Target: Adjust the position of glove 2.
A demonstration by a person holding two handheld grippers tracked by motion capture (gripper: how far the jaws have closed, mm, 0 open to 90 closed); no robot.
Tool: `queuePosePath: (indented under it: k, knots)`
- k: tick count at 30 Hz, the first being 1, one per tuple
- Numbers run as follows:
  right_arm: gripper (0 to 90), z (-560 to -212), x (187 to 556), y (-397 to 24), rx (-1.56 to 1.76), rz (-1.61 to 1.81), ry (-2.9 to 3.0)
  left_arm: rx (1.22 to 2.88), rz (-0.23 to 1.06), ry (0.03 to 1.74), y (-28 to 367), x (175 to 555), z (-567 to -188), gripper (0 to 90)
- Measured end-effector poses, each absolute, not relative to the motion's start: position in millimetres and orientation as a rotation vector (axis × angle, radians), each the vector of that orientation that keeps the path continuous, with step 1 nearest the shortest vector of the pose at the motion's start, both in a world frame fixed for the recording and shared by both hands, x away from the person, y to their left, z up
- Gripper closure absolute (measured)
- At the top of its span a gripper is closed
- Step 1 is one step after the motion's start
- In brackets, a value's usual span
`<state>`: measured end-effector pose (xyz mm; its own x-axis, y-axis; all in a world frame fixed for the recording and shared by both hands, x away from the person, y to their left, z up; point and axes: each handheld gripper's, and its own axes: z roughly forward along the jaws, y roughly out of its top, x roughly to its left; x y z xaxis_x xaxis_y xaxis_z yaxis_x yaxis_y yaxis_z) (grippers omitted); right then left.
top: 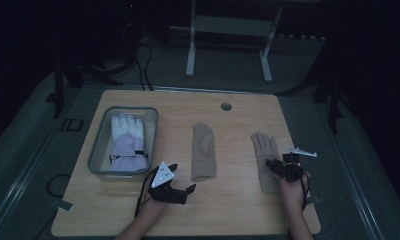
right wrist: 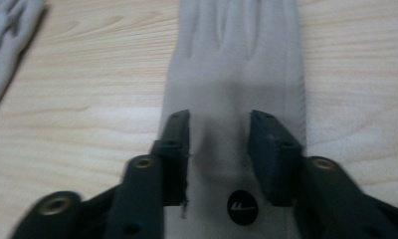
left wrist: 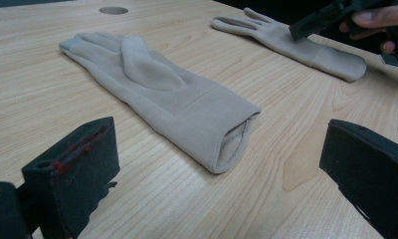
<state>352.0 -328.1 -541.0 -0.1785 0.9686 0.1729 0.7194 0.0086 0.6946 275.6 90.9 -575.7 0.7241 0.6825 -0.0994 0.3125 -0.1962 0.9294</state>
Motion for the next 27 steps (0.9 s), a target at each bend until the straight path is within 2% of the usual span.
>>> queuePosePath:
  k: [3, 15, 21, 27]
  knots:
    - [53.2, -534.6, 350.7, -331.2, 1.638, 0.988, 1.989, 1.792, 0.403, 0.784, 91.0, 275.7, -575.7, 2.3]
    - [51.7, -511.3, 365.3, -347.2, 1.268, 1.017, 2.208, 1.791, 0.401, 0.786, 90.9, 275.8, -575.7, 2.3]
    - [49.0, -524.2, 369.4, -349.6, 1.22, 0.964, 2.254, 1.791, 0.4, 0.786, 90.9, 275.8, -575.7, 2.3]
    - [50.0, -549.1, 371.8, -347.5, 1.239, 0.864, 2.287, 1.792, 0.401, 0.784, 90.9, 275.7, -575.7, 2.3]
